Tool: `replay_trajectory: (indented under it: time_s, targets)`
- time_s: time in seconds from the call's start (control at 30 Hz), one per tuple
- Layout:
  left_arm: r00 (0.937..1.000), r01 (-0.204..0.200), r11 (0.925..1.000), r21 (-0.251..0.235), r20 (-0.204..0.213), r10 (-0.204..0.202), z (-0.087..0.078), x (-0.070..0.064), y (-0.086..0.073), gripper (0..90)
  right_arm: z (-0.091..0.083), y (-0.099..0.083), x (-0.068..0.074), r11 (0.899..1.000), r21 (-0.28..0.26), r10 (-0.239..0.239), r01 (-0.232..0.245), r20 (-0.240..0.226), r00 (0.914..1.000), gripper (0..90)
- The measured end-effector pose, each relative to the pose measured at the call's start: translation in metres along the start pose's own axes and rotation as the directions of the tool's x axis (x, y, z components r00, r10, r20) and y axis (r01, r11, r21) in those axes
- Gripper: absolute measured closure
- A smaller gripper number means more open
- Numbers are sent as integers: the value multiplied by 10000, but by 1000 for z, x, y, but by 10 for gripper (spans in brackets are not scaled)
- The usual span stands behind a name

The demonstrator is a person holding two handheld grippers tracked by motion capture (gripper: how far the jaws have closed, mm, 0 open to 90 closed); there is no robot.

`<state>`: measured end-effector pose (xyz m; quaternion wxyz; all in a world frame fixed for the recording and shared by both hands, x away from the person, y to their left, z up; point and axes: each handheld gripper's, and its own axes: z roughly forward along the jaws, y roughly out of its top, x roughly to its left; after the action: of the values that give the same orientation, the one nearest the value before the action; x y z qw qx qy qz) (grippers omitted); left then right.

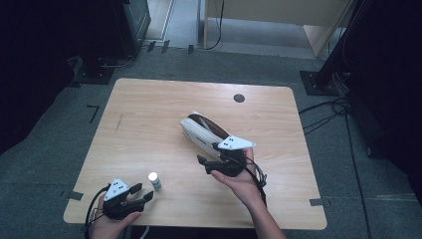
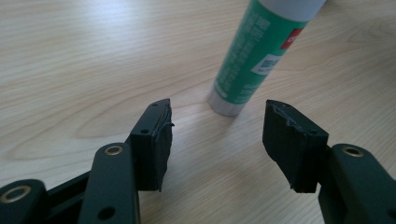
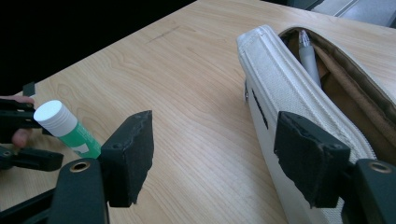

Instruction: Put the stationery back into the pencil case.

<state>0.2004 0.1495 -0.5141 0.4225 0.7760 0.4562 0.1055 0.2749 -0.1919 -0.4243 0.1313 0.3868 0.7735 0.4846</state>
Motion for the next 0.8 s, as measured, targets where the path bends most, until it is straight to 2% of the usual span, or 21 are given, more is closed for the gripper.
replay_trajectory:
  time_s: [0.1,0.23,0.47,0.57,0.6,0.67,0.8]
  targets:
    - [9994,289,9996,44,182,-289,5,-3,2,463,0,0,0,10000,-6,-20,20,-8,10000,292]
    - [9995,240,9996,117,186,-242,11,-7,6,493,0,0,1,10000,-11,-15,15,-40,10000,295]
    - [9995,289,9993,242,-155,-285,22,-14,11,497,-1,-1,2,9999,-31,-104,104,-91,9999,303]
    - [9977,396,9990,185,-557,-385,24,-15,12,580,-1,-2,3,9999,-88,-107,106,-193,9998,305]
    - [9975,425,9990,161,-577,-415,24,-15,12,580,-1,-2,3,9999,-88,-107,106,-193,9998,305]
    - [9974,264,9996,98,-675,-257,25,-15,13,618,-1,-2,5,9999,-69,-132,130,-287,9995,307]
    - [9982,-84,10000,-38,-595,81,24,-12,15,665,1,-4,8,9997,-29,-234,233,-510,9984,315]
